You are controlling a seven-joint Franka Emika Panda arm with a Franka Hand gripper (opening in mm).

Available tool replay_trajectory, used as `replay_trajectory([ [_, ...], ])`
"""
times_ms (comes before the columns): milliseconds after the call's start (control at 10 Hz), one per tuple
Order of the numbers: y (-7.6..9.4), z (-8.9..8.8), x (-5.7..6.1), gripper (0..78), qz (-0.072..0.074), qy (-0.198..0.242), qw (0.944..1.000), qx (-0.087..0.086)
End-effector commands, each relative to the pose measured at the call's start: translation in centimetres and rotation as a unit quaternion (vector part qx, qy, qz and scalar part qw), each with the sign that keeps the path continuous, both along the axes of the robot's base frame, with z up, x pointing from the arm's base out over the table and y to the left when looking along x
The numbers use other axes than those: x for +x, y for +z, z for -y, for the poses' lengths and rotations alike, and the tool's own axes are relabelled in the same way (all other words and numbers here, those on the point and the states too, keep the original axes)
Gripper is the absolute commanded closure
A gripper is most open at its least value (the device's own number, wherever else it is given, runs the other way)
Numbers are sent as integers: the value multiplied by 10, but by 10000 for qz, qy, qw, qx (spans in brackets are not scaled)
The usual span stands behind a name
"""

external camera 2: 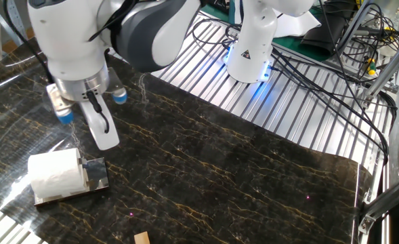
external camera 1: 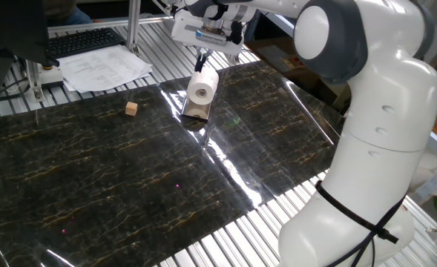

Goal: Take the roll of paper down from the shelf

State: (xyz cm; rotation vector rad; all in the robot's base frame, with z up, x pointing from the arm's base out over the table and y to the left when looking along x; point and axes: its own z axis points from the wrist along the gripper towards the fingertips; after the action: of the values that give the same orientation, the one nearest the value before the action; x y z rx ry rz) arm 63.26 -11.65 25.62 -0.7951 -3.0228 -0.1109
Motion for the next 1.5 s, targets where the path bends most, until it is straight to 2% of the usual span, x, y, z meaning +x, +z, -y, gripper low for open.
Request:
replay_trajectory([
  [100,-2,14,8,776,26,117,9999,-106],
  [700,-5,32,24,776,-39,-6,9998,-214],
  [1400,-7,50,35,776,-56,-7,9996,-291],
  [1500,-8,57,37,776,-66,-10,9995,-303],
])
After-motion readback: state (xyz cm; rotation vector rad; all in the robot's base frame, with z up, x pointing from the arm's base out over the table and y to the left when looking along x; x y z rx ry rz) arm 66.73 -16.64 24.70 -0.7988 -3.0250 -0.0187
